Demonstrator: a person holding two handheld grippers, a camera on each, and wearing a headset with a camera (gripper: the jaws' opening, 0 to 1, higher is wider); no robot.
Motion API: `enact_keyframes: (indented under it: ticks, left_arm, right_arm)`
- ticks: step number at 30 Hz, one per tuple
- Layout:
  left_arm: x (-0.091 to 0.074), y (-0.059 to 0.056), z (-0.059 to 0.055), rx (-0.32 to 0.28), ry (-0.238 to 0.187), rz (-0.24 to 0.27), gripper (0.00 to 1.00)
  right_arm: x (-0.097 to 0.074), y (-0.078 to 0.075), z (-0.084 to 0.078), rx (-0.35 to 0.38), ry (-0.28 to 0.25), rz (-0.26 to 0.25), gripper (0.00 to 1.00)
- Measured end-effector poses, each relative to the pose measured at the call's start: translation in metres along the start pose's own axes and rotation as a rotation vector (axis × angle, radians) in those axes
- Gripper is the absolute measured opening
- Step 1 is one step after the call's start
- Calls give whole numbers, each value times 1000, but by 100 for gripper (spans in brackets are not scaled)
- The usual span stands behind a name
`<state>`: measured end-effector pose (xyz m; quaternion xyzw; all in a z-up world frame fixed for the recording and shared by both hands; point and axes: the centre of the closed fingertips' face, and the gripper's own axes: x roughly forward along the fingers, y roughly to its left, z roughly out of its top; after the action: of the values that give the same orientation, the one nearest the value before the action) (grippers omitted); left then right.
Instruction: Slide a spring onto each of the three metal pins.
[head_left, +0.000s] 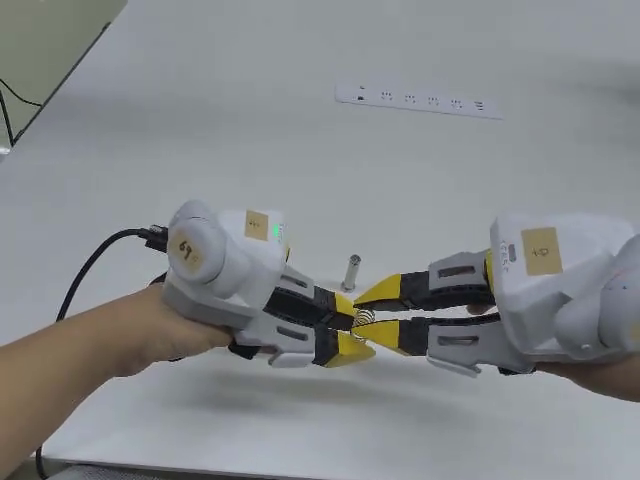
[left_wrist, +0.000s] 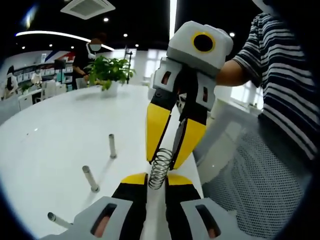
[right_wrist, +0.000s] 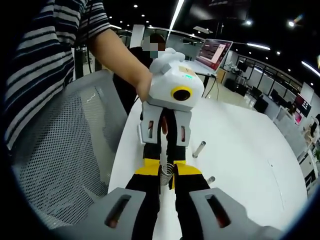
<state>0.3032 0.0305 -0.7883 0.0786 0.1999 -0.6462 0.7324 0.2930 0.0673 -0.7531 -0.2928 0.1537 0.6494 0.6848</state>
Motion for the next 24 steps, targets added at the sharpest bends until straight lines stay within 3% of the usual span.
enact_keyframes:
  ticks: [8, 24]
  left_arm:
    - [-4, 3, -3, -18, 10, 24, 13]
    - [-19, 7, -7, -37, 8, 62, 18]
  right_arm:
    - [1, 0, 1, -2, 2, -5, 7]
    - [-3, -8, -4, 4, 15, -37, 7]
